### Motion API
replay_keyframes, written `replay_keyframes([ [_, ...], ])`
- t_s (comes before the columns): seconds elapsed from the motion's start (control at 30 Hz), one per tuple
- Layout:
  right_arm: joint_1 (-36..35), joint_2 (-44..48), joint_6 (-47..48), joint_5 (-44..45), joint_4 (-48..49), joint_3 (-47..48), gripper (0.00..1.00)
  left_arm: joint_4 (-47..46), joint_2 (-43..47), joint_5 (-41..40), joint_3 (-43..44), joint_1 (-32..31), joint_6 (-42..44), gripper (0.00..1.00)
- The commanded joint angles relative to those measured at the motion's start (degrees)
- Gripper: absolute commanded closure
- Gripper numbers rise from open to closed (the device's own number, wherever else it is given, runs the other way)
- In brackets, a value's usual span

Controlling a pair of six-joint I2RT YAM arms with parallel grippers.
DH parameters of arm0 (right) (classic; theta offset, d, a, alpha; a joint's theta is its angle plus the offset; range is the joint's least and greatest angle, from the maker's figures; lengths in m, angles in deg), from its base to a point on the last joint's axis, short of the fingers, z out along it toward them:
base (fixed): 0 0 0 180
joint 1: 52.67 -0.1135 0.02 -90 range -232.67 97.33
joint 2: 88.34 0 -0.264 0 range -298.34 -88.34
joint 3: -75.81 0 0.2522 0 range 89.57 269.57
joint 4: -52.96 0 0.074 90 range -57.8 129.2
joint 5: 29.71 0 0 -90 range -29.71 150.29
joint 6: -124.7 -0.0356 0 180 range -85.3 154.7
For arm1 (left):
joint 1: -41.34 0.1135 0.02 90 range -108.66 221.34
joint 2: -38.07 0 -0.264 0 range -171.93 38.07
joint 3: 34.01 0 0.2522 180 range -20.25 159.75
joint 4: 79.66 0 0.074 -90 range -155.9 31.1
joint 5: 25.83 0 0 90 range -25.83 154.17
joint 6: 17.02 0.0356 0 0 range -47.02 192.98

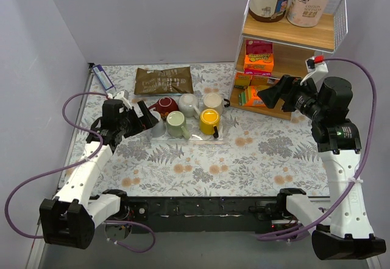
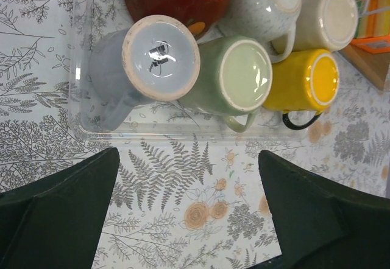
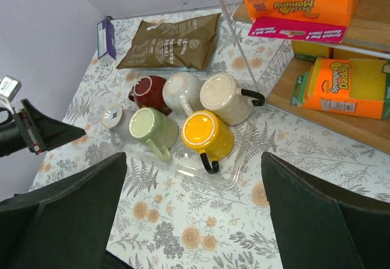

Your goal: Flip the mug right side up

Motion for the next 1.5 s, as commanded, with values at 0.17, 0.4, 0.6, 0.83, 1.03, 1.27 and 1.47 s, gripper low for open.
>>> replay_keyframes([
  [0.17, -0.18, 0.21, -1.68, -6.30, 8.58, -3.49, 0.05, -4.69, -6.97, -5.22, 0.35, 0.19, 7.30, 0.06],
  [0.4, -0.18, -2.33, -1.86, -7.44, 9.38, -2.88, 0.06, -6.90, -10.05, -0.03, -0.59, -0.60, 15.02, 0.09],
  [0.6, -0.18, -6.37, -0.71, -9.11, 6.74, -0.33, 0.08, -6.90, -10.32, -2.93, -0.95, -1.13, 16.17, 0.08],
  [0.83, -0.27, -6.29, -2.03, -8.94, 8.32, 0.64, 0.09, -6.99, -16.02, -2.58, -1.04, -2.36, 17.40, 0.15],
  [1.03, -0.27, -6.11, -1.33, -8.59, 7.36, 1.87, 0.09, -6.29, -19.81, -3.81, 0.27, -3.33, 17.31, 0.23],
  [1.27, -0.18, -4.36, 0.60, -7.09, 6.04, 0.64, 0.09, -6.46, -19.98, -5.48, 0.27, -3.42, 16.70, 0.32],
  [1.47, -0.18, -3.31, 4.03, -2.96, 3.40, 2.40, 0.09, -6.55, -21.74, -8.20, 0.89, -3.50, 15.73, 0.43],
])
